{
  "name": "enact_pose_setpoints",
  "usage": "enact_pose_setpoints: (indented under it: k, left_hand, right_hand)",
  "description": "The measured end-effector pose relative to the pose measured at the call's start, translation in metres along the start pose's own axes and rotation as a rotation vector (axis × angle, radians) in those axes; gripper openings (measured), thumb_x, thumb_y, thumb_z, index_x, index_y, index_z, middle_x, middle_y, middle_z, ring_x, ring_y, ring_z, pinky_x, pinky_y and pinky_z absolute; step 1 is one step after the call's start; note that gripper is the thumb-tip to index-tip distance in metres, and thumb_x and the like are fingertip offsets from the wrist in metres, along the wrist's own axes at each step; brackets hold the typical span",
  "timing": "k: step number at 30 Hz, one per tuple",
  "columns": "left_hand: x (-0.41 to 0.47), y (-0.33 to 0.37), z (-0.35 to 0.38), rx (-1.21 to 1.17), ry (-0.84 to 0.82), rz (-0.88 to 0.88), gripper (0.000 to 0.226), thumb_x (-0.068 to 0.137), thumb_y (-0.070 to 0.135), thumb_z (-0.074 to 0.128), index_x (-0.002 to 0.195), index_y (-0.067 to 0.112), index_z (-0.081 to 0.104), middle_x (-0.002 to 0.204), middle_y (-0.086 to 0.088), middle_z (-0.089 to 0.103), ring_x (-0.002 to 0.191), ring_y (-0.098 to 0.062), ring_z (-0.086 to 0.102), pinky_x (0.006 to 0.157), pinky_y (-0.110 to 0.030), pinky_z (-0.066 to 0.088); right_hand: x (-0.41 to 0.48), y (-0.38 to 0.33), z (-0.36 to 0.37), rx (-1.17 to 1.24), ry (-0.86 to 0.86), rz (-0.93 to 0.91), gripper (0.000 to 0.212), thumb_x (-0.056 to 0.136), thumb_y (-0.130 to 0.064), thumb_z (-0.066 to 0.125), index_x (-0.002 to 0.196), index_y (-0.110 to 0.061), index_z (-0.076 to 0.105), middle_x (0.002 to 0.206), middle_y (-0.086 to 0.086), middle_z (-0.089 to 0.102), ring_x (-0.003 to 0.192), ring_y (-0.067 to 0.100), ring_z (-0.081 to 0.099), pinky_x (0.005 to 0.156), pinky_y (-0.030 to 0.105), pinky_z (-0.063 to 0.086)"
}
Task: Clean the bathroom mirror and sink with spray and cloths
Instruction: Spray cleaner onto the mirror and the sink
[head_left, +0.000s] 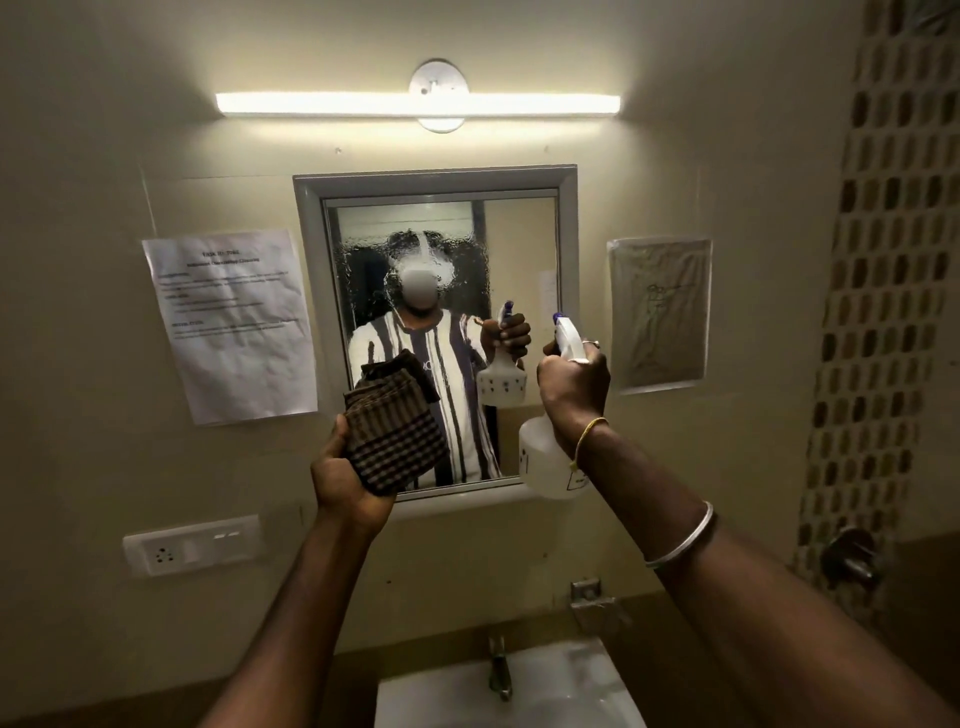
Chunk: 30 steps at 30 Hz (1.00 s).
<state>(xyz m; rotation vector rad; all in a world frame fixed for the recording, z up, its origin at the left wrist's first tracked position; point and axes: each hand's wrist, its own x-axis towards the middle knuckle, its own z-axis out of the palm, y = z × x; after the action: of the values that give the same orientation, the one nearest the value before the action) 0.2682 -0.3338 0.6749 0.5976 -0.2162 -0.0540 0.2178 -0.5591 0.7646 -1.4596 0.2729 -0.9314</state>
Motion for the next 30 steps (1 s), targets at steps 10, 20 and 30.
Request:
enact_pose_setpoints:
  k: [10,20,30]
  left_hand:
    - [-0.017,-0.001,-0.024,0.012,0.035,0.020,0.053,0.101,0.048,0.041,0.128,0.014,0.072,0.141,-0.019,0.063,0.130,-0.042,0.058,0.097,-0.061,0.053]
    - [-0.045,0.024,-0.054,0.038,0.153,0.040,0.057,0.106,0.050,0.035,0.144,0.013,0.056,0.141,-0.020,0.062,0.131,-0.042,0.056,0.102,-0.055,0.050]
    - [-0.055,0.014,-0.056,0.040,0.183,0.010,0.052,0.107,0.049,0.035,0.133,0.014,0.063,0.131,-0.019,0.069,0.120,-0.041,0.062,0.097,-0.055,0.053]
  right_hand:
    - [-0.058,0.048,0.011,-0.052,-0.224,-0.075,0.031,0.096,-0.005,0.058,0.088,-0.034,0.058,0.081,-0.004,0.061,0.076,0.021,0.064,0.064,0.038,0.057]
    - [-0.116,0.045,0.079,0.014,-0.370,-0.088,0.019,0.084,-0.001,0.058,0.092,-0.016,0.066,0.087,-0.001,0.064,0.079,0.016,0.063,0.063,0.032,0.050]
    - [-0.116,0.055,0.072,0.033,-0.286,-0.070,0.018,0.085,-0.006,0.061,0.094,-0.021,0.068,0.085,-0.004,0.067,0.077,0.015,0.063,0.066,0.032,0.051]
